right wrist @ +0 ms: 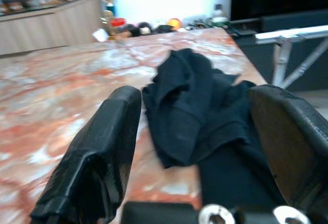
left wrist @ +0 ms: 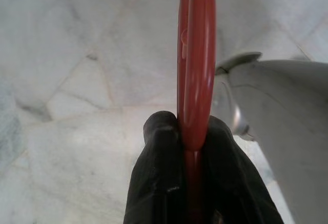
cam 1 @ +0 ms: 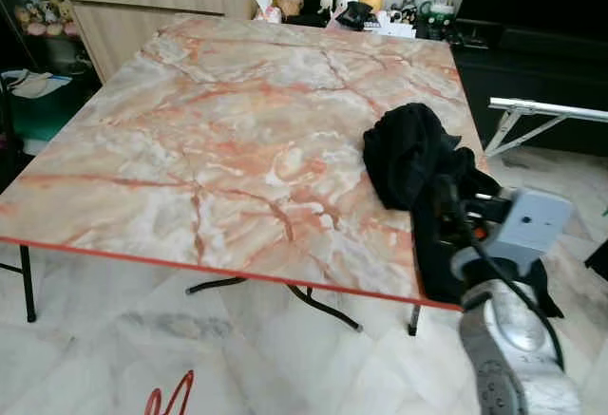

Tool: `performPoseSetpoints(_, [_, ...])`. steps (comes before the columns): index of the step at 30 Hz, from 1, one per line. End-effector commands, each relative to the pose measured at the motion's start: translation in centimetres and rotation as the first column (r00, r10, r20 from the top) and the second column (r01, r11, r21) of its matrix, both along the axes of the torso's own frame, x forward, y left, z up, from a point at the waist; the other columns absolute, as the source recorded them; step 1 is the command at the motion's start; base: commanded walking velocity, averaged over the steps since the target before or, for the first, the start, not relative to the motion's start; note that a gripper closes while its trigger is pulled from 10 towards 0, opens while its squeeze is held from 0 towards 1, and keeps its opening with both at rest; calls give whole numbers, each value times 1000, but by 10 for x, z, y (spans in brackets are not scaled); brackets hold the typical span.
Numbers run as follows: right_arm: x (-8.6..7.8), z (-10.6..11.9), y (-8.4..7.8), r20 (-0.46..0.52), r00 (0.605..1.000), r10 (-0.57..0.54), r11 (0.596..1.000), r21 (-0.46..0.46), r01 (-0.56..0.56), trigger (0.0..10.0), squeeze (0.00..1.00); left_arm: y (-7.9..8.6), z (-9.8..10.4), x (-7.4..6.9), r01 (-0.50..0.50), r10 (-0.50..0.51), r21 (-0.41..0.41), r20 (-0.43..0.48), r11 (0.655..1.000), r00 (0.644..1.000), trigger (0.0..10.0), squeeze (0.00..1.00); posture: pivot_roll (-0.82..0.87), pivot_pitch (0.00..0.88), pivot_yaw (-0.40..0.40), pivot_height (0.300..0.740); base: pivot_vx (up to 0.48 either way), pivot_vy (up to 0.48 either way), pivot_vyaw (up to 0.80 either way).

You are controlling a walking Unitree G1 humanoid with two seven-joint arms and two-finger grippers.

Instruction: Hang hanger

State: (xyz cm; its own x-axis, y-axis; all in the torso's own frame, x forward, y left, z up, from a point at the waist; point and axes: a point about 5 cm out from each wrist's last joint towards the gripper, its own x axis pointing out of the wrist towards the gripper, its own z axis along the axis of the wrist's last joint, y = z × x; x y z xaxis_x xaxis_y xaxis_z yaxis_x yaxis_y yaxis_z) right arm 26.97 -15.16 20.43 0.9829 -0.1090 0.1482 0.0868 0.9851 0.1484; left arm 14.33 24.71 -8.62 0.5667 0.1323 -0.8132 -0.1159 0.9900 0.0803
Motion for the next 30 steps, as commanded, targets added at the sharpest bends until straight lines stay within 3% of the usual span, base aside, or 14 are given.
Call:
performPoseSetpoints(1, [-1,1,-6,8,1000,-25,1000,-5,25,10000,0,-5,-6,-11,-4,4,-14,-38,1000,999,10000,0,7,170,-47,740,0,0,0])
performPoseSetpoints(15, [3,3,-11,10,999,-41,999,-5,41,10000,0,-7,-4,-5,-16,16,-11,-27,1000,1000,10000,0,-5,161,-66,740,0,0,0])
performPoseSetpoints(23, [8,9,-15,44,998,-54,998,-13,55,10000,0,-21,-5,4,-17,17,-24,-8,1000,1000,10000,0,-15,134,-91,740,0,0,0])
performPoseSetpoints(30, [24,17,-11,76,997,-24,999,-35,26,10000,0,-26,-1,17,-18,19,-24,17,1000,1000,10000,0,-12,92,-90,740,0,0,0])
